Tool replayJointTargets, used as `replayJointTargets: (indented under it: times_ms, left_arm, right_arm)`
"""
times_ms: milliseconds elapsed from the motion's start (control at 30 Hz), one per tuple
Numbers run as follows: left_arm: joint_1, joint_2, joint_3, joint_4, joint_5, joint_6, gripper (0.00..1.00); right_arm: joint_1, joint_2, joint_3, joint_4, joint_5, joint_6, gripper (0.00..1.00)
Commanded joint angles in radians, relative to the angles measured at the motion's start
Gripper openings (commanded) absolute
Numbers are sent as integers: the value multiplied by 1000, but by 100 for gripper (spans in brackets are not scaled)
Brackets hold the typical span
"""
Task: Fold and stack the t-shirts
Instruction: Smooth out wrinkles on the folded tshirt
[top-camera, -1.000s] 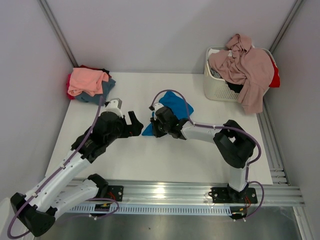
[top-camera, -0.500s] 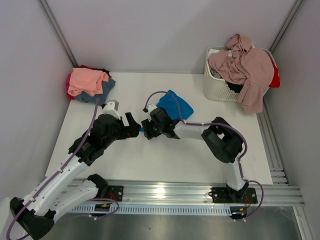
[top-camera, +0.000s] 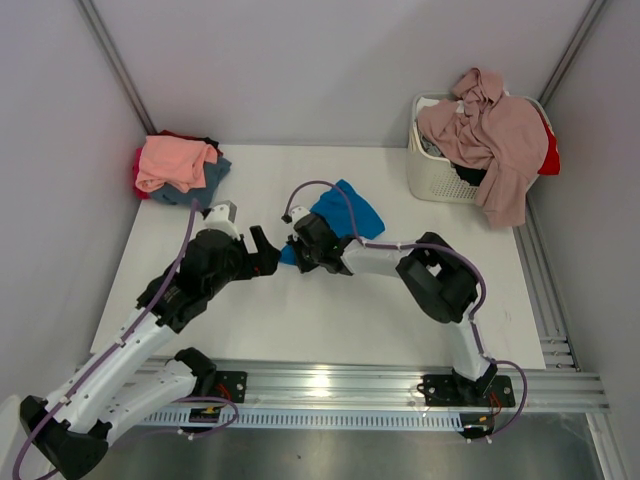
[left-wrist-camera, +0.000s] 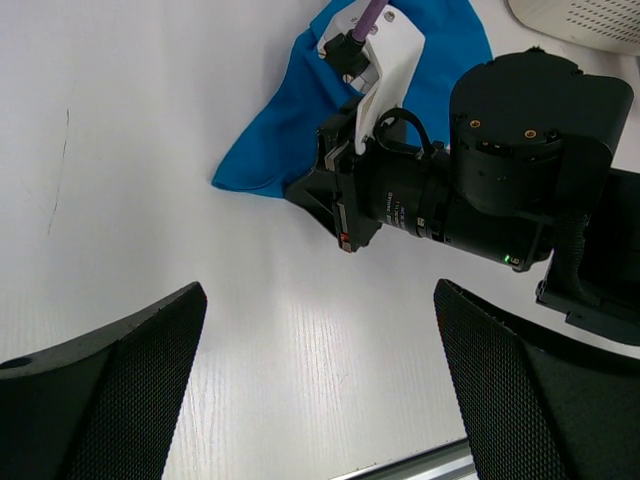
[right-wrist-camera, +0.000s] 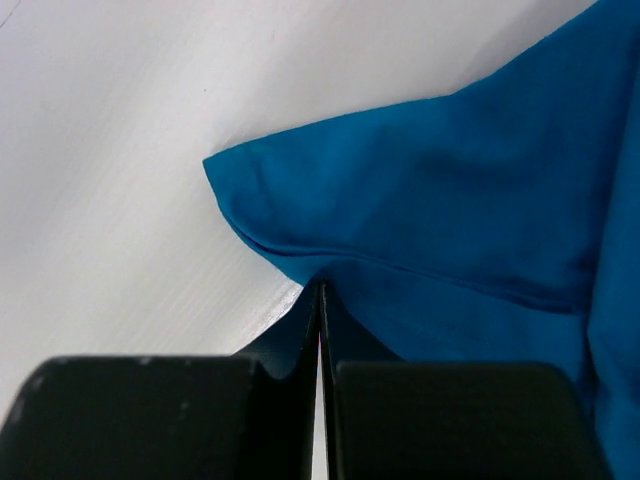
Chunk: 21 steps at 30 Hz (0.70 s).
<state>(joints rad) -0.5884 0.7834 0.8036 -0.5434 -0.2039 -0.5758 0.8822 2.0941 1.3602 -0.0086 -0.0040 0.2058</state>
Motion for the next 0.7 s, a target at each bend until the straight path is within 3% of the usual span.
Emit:
replayJointTargets:
  times_ms: [0, 300, 533, 667]
  left_arm:
    - [9, 0, 2, 17, -20, 4, 99]
    - [10, 14, -4, 17, -22, -9, 99]
    - [12, 30, 0, 20, -14, -13, 99]
    - [10, 42, 2, 23, -6, -19, 99]
  right_arm:
    - [6, -23, 16, -53, 82, -9, 0]
    - [8, -199, -88, 16, 361, -9, 0]
    - [8, -230, -96, 64, 634, -43, 0]
    - [-11, -237, -112, 88, 705, -51, 0]
